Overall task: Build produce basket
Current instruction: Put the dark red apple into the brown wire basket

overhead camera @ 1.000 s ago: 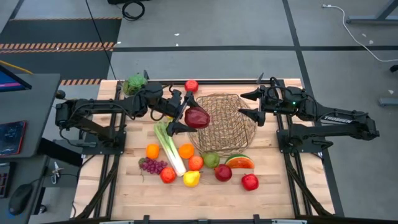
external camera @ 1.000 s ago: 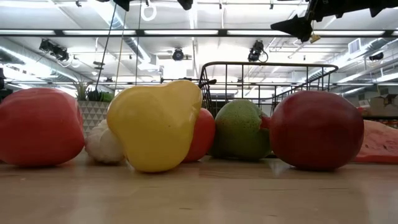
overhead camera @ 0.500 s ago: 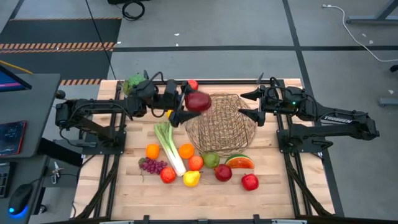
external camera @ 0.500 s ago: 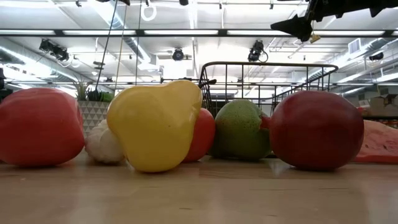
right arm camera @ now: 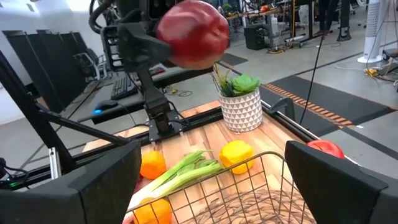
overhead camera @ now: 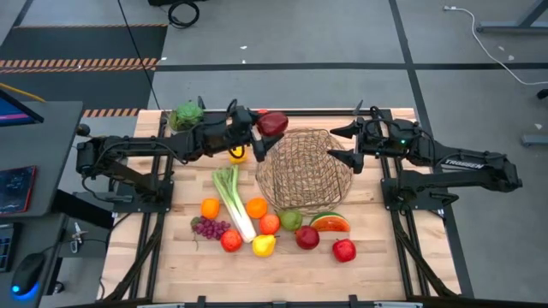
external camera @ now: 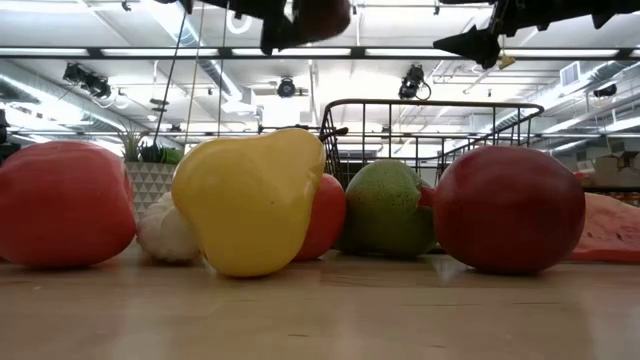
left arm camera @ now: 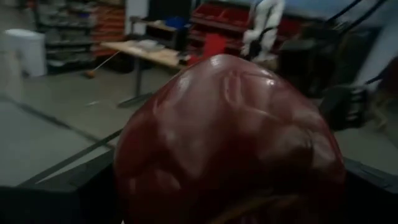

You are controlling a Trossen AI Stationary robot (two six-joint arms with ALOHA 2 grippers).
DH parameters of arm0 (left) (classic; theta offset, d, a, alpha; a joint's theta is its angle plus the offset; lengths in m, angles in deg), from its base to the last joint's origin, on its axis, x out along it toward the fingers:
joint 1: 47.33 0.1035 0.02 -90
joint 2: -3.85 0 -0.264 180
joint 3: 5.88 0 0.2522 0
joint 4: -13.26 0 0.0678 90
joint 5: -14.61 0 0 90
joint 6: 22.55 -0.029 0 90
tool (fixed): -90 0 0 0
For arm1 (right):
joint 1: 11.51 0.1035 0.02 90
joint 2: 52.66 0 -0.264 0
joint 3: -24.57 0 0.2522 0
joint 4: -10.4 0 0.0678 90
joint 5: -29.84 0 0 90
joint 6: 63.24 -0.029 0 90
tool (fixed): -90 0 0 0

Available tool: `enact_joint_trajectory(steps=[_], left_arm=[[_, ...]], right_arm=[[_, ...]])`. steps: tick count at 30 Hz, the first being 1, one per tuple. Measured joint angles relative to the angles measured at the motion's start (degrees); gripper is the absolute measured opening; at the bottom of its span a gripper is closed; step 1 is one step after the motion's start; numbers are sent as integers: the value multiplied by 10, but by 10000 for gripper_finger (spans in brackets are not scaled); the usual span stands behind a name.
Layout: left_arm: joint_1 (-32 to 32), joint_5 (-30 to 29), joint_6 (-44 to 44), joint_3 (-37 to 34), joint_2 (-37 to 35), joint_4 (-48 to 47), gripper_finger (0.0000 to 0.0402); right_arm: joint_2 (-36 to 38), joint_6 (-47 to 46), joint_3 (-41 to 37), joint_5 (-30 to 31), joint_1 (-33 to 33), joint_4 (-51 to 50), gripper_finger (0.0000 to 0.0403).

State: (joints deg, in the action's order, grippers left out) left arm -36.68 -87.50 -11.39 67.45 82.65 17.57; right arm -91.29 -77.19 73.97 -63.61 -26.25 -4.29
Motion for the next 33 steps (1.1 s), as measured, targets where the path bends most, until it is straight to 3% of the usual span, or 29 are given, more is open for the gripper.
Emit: enact_joint_trajectory(steps=[8, 16, 23, 27, 33], left_arm=[[-24, -17, -46, 0, 12, -88, 400], [-75, -16, -164, 0, 66, -95, 400], [-103, -27, -208, 6, 127, -93, 400], [-119, -49, -238, 42, 164, -126, 400], [-128, -87, -254, 153, 232, -239, 400]], right_arm=[[-28, 2, 0, 9, 0, 30, 400], [-55, 4, 0, 13, -1, 67, 400], [-64, 6, 0, 16, -1, 79, 400], [-64, 9, 0, 20, -3, 78, 400], [-64, 11, 0, 20, -11, 77, 400]])
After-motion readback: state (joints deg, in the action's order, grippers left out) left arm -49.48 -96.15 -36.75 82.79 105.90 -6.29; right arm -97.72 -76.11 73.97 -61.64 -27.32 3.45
